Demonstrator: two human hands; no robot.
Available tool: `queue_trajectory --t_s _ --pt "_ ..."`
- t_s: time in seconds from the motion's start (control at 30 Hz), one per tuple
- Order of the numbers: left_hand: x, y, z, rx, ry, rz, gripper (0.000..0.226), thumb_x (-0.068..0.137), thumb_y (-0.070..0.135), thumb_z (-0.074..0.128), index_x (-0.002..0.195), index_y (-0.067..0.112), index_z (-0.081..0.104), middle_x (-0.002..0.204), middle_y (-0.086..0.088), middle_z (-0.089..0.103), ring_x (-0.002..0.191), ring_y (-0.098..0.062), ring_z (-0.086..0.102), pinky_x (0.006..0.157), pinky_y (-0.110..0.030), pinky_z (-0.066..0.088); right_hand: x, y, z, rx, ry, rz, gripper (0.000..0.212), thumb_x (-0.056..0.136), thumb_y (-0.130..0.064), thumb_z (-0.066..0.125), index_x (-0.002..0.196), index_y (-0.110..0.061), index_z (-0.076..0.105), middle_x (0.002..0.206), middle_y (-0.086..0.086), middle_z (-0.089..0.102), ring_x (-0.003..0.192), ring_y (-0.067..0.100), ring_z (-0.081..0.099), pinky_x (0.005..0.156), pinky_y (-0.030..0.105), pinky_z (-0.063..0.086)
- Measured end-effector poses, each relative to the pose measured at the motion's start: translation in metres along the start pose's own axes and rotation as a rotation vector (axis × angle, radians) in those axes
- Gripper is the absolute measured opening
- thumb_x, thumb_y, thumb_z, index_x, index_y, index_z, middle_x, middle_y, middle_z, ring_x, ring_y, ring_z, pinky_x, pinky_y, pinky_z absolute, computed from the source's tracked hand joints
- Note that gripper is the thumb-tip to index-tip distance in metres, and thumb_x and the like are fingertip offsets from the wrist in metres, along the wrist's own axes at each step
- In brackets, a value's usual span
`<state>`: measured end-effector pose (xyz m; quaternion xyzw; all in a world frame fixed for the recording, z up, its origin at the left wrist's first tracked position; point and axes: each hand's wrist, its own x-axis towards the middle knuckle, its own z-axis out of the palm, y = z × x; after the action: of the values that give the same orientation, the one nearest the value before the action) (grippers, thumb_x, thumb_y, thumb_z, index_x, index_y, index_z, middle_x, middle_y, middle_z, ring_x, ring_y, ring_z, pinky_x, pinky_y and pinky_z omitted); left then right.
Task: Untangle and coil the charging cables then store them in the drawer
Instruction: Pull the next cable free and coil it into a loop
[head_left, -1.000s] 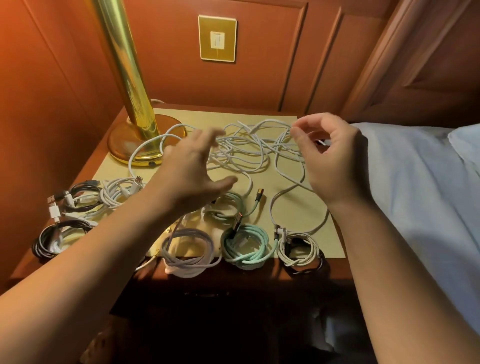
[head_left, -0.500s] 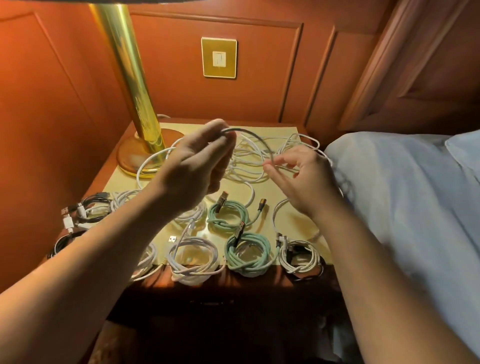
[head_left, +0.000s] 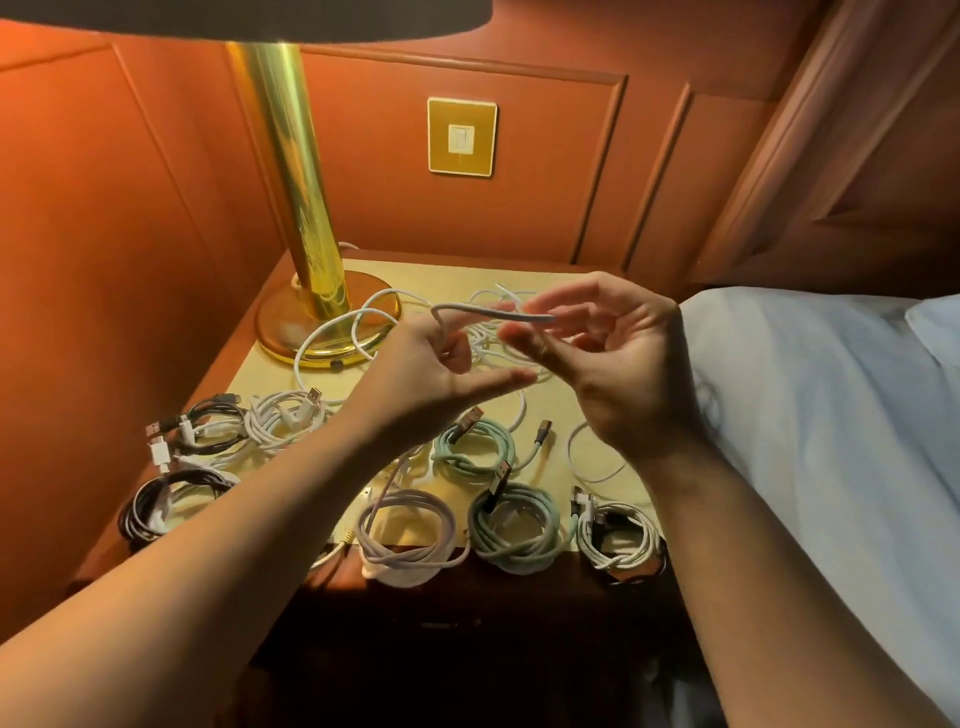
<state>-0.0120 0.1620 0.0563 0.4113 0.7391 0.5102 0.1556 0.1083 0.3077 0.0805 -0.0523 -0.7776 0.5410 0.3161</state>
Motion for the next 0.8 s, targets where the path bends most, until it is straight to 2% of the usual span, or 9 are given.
queue_trajectory --t_s 0.03,0.1,0.13,0.2,0.3,0.43,0.53,0.67,0.8 --pt "0.001 0.001 0.004 -0.06 -0.008 0.003 0.041 0.083 0.042 0.082 0.12 0.029 0.071 0.092 -0.01 0.076 0.089 -0.029 0.071 0.078 -0.047 0.062 -0.001 -0.005 0.003 0.022 -0.045 -0.011 0.025 0.076 -0.024 0.088 0.095 -0.018 0.073 0.093 -0.001 0.079 0.091 0.018 0.075 0.073 0.042 0.063" --pt "0.0 0.003 0.009 -0.117 0.013 0.015 0.005 0.095 0.021 0.07 0.093 0.022 0.075 0.083 0.01 0.077 0.083 -0.003 0.07 0.077 -0.024 0.057 -0.002 -0.01 0.007 0.03 -0.115 -0.037 0.023 0.076 -0.021 0.088 0.093 -0.018 0.073 0.093 -0.004 0.078 0.091 0.014 0.074 0.07 0.028 0.059" --pt "0.0 0.005 0.011 -0.095 0.039 0.032 0.018 0.099 0.017 0.063 0.083 0.019 0.073 0.074 0.015 0.074 0.073 0.002 0.066 0.067 -0.015 0.05 -0.002 -0.011 0.007 0.01 -0.136 -0.057 0.022 0.077 -0.018 0.088 0.093 -0.016 0.074 0.093 -0.006 0.077 0.09 0.01 0.073 0.068 0.021 0.054" --pt "0.002 0.003 0.012 -0.116 0.102 0.075 0.028 0.102 0.022 0.058 0.087 0.007 0.075 0.074 0.006 0.074 0.068 -0.005 0.065 0.06 -0.019 0.048 -0.003 -0.009 0.003 -0.086 -0.117 -0.077 0.02 0.08 -0.021 0.089 0.095 -0.016 0.076 0.093 -0.011 0.075 0.086 0.001 0.065 0.065 0.014 0.044" --pt "0.007 -0.001 0.002 -0.24 0.192 0.028 0.037 0.107 0.025 0.052 0.094 -0.001 0.074 0.067 0.004 0.067 0.051 -0.001 0.053 0.05 -0.013 0.041 -0.001 0.005 -0.011 -0.326 -0.02 0.032 0.031 0.079 -0.035 0.089 0.105 -0.03 0.072 0.09 -0.014 0.065 0.077 -0.001 0.054 0.062 0.018 0.044" --pt "0.01 -0.001 -0.013 -0.435 0.187 -0.11 0.047 0.108 0.043 0.041 0.082 0.013 0.067 0.058 0.01 0.053 0.044 -0.005 0.034 0.042 -0.021 0.025 0.0 0.032 -0.025 -0.636 -0.204 0.46 0.05 0.074 -0.053 0.088 0.115 -0.036 0.063 0.078 -0.006 0.062 0.071 0.01 0.058 0.065 0.03 0.047" --pt "0.011 0.002 -0.02 -0.551 0.166 -0.171 0.05 0.109 0.047 0.034 0.079 0.015 0.059 0.05 0.014 0.043 0.042 -0.004 0.03 0.041 -0.02 0.026 0.001 0.048 -0.029 -0.857 -0.268 0.625 0.054 0.084 -0.067 0.073 0.096 -0.015 0.079 0.075 0.012 0.069 0.077 0.031 0.067 0.066 0.033 0.045" --pt "0.01 0.0 -0.016 -0.469 0.204 -0.144 0.052 0.108 0.045 0.041 0.068 0.017 0.059 0.052 0.008 0.04 0.046 -0.008 0.032 0.045 -0.023 0.026 0.001 0.042 -0.03 -0.769 -0.046 0.581 0.058 0.093 -0.071 0.057 0.074 -0.02 0.078 0.059 -0.005 0.072 0.06 0.019 0.069 0.074 0.042 0.061" --pt "0.01 -0.013 -0.012 0.017 0.203 0.087 0.028 0.1 0.035 0.064 0.081 0.018 0.075 0.07 0.017 0.065 0.066 0.001 0.059 0.059 -0.013 0.043 0.001 0.038 -0.025 -0.376 0.172 0.31 0.035 0.095 -0.048 0.071 0.076 -0.02 0.078 0.069 -0.003 0.076 0.06 0.017 0.07 0.071 0.049 0.063"
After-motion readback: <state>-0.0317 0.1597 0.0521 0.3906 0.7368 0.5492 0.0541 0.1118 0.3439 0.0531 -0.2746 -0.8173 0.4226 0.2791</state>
